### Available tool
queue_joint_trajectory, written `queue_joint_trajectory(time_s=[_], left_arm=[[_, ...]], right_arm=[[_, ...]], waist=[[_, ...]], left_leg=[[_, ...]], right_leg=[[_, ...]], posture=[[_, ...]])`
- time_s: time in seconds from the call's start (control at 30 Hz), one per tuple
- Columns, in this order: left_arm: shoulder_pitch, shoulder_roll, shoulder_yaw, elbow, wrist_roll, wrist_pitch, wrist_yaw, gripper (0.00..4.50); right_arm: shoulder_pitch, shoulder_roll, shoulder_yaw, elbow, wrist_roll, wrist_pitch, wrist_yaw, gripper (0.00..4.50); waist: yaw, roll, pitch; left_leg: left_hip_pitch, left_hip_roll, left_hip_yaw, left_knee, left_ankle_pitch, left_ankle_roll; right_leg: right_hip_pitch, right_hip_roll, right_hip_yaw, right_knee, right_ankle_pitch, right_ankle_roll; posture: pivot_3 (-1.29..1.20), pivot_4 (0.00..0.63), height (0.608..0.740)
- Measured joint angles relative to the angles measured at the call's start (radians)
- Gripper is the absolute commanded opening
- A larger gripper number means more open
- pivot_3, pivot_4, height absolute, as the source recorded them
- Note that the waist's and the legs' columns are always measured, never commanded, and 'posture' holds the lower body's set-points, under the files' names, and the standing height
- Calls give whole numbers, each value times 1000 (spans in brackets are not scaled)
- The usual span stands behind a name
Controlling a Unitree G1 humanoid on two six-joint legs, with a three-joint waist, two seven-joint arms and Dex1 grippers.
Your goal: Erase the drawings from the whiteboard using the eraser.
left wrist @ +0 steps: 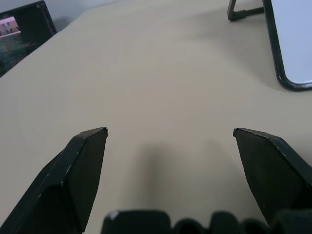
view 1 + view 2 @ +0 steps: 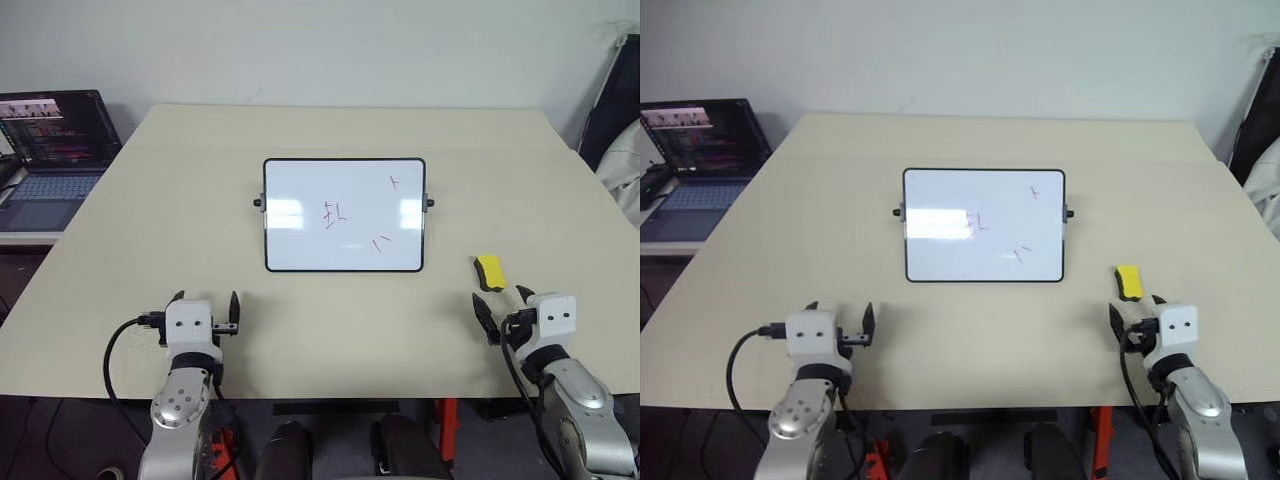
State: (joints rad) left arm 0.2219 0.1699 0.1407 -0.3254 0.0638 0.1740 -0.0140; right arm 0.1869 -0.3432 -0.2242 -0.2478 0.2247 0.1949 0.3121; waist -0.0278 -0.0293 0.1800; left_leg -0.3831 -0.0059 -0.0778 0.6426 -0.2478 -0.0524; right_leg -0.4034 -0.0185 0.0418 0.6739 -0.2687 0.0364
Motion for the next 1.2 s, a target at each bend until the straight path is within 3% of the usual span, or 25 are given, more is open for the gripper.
queue_joint_trajectory(time_s=[0.33, 0.67, 0.7, 0.73, 0.83, 1.0, 1.2], left_arm=[[-108, 99, -97, -6, -37, -18, -195, 4500], [-459, 267, -125, -5, -272, 46, -555, 4500], [-497, 272, -142, 35, -307, 72, -623, 4500], [-656, 300, -213, 143, -339, 108, -762, 4500], [-796, 304, -259, 167, -383, 119, -896, 4500], [-812, 333, -298, 202, -420, 142, -1041, 4500], [-837, 343, -304, 208, -443, 164, -1127, 4500]], right_arm=[[-25, -5, 4, -203, 80, 149, -11, 4492], [-147, 45, -5, -374, 139, 447, -209, 4492], [-157, 41, -6, -369, 138, 502, -233, 4492], [-273, 11, -20, -316, 135, 583, -261, 4492], [-383, -3, -82, -309, 165, 649, -274, 4492], [-405, -36, -109, -191, 185, 777, -266, 4492], [-448, -53, -103, -137, 180, 800, -245, 4492]], waist=[[1, 0, 0], [-1, 1, -1], [-4, 2, 0], [-1, 1, 5], [-2, 2, 3], [-9, 4, 4], [-6, 4, 4]], left_leg=[[-1, 0, -1, 0, 0, 0], [-1, -1, 0, 0, 0, 0], [0, -1, 1, -1, 0, 0], [-6, -3, 0, 3, 1, 1], [-3, -3, 0, 1, 1, 2], [-4, -1, 1, -1, -1, 5], [-5, -1, 1, 0, -1, 5]], right_leg=[[0, 1, -1, 0, 0, 0], [0, 2, 0, 0, 0, 1], [0, 2, 1, 0, 0, 1], [-3, 4, -1, 0, 3, 2], [0, 4, -1, -2, 3, 2], [-3, 4, 1, -1, 5, -3], [-3, 3, 0, -1, 4, -2]], posture=[[0, 150, 740], [0, 150, 740], [0, 150, 740], [0, 150, 740], [0, 150, 740], [0, 150, 740], [0, 150, 740]])
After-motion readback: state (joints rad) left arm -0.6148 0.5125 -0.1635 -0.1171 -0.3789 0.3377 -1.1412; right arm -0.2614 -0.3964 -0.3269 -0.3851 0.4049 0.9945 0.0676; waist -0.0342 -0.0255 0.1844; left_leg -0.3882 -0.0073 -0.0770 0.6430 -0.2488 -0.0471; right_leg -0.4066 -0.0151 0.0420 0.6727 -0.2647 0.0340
